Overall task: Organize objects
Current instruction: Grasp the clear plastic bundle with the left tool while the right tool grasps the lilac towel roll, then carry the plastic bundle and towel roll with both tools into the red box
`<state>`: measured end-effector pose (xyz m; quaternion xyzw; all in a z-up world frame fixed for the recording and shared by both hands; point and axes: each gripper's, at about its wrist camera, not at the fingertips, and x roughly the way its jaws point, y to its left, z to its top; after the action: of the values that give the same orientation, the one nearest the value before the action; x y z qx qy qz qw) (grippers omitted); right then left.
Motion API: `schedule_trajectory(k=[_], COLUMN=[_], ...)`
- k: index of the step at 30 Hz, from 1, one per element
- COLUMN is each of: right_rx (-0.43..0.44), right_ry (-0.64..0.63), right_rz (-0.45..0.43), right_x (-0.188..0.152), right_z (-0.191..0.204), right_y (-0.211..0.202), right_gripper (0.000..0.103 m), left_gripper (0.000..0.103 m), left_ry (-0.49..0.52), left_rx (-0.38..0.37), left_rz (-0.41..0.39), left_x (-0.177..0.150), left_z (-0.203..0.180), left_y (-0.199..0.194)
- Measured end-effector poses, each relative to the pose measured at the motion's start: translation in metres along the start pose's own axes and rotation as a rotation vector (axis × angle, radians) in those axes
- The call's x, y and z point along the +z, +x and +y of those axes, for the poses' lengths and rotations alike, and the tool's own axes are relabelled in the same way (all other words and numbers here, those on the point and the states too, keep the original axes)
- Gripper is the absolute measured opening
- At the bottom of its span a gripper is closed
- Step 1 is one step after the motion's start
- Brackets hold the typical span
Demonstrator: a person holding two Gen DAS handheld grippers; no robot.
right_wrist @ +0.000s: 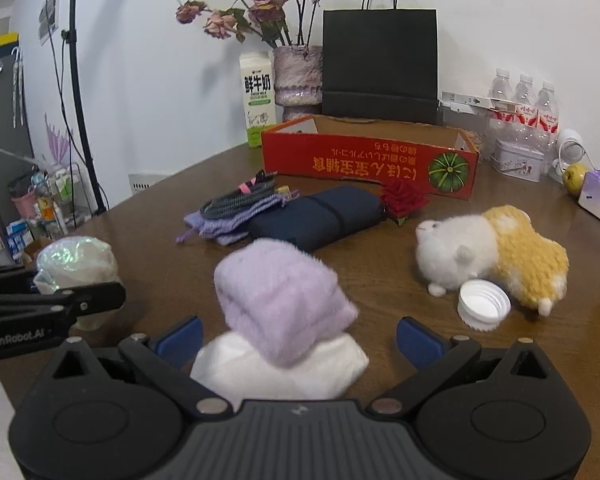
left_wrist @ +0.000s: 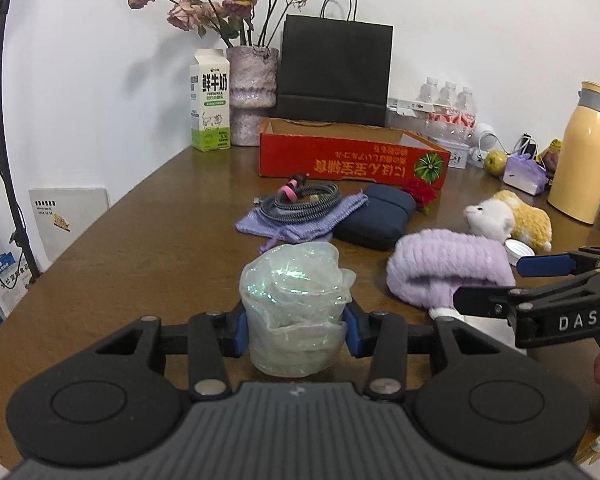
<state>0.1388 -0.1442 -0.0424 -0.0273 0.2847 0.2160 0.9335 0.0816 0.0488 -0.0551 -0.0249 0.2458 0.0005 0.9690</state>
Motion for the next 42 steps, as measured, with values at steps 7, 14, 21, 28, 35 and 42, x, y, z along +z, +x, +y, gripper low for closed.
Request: schedule_trajectory(k=[7, 14, 21, 28, 35, 42], right_rx=[0.018, 0.043, 0.054, 0.055, 0.064, 0.055], right_ry=[0.004, 0.006, 0.008, 0.016, 0.021, 0.020], right_rz=[0.019, 0.029, 0.011, -0.016, -0.055, -0.099], right_x=[0.009, 0.011, 0.010, 0.008, 0.006, 0.005], right_z=[-0.001, -0.002, -0.003, -0.006, -0.010, -0.015], right_y=[0.018, 0.024, 0.018, 0.009, -0.003, -0.015], right_gripper=[0.097, 0.067, 0.049, 0.040, 0.029, 0.025], left_gripper=[0.046, 0.046, 0.046, 0.046, 0.046, 0.046], left_ry=[-0.009, -0.015, -0.017, -0.010, -0.002, 0.007], left_rx=[0.015, 0.015, 0.017, 0.015, 0.008, 0.003], left_rz=[-0.003, 0.003, 0.003, 0.000, -0.007, -0.012], left_x=[0.006, 0.007, 0.007, 0.007, 0.009, 0.011], left_z=[0.006, 0.007, 0.007, 0.002, -0.003, -0.010], left_y=[0.007, 0.010, 0.009, 0.005, 0.001, -0.002])
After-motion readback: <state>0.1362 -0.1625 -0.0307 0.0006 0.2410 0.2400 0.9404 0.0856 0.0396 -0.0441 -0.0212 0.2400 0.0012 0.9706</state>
